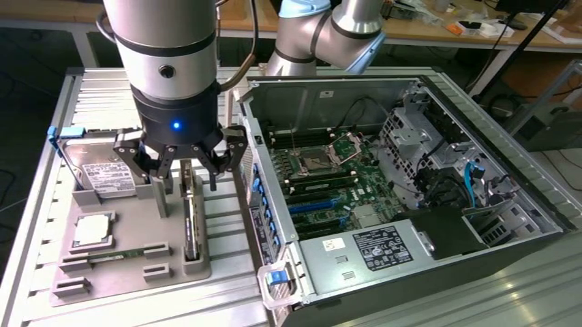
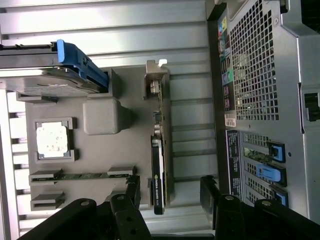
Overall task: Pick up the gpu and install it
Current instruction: 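Pick up the gpu and move the gpu toward the slot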
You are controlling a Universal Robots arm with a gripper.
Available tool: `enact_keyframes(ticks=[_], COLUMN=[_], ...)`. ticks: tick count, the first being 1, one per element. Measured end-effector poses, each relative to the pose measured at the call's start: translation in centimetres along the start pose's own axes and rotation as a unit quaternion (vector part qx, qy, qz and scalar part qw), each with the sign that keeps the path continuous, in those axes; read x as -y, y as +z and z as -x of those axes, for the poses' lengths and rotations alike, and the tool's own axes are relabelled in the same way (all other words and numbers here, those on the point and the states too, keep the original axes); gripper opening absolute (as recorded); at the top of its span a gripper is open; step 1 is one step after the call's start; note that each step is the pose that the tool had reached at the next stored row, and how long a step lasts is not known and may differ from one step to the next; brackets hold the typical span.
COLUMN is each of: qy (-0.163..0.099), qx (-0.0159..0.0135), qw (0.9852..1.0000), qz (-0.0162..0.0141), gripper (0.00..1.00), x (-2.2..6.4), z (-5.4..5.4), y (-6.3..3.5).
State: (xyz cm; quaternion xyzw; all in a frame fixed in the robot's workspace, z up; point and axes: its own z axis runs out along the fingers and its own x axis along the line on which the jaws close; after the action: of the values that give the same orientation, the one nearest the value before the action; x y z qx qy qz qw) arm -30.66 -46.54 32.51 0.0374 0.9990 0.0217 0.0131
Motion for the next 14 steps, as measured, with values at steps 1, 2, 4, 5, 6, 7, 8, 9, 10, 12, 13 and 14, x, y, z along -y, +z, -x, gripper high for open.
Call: enact_keyframes(ticks=[1,2,4,5,6,7,8,9,10,12,13,14], qy=[0.0,0.0,0.0,0.0,0.0,0.0,0.0,0.0,0.0,0.0,0.0,0.0], qx=[0.0,0.0,0.0,0.0,0.0,0.0,0.0,0.0,0.0,0.0,0.0,0.0], qw=[1.0,1.0,1.0,1.0,1.0,1.0,1.0,1.0,1.0,1.0,1.0,1.0], qz=[0.0,0.0,0.0,0.0,-0.0001,-0.0001,0.0,0.0,0.0,0.0,0.0,0.0], gripper=[0.6,0.6,0.6,0.6,0.6,0.6,0.6,0.6,0.6,0.6,0.6,0.6], x=[0.0,0.0,0.01,0.01,0.01,0.01,0.01,0.01,0.01,0.01,0.01,0.02], z=[0.0,0.0,0.0,0.0,0.0,-0.01,-0.01,-0.01,-0.01,-0.01,-0.01,-0.01], y=[0.03,0.05,0.11,0.14,0.18,0.19,0.22,0.24,0.26,0.3,0.32,0.36])
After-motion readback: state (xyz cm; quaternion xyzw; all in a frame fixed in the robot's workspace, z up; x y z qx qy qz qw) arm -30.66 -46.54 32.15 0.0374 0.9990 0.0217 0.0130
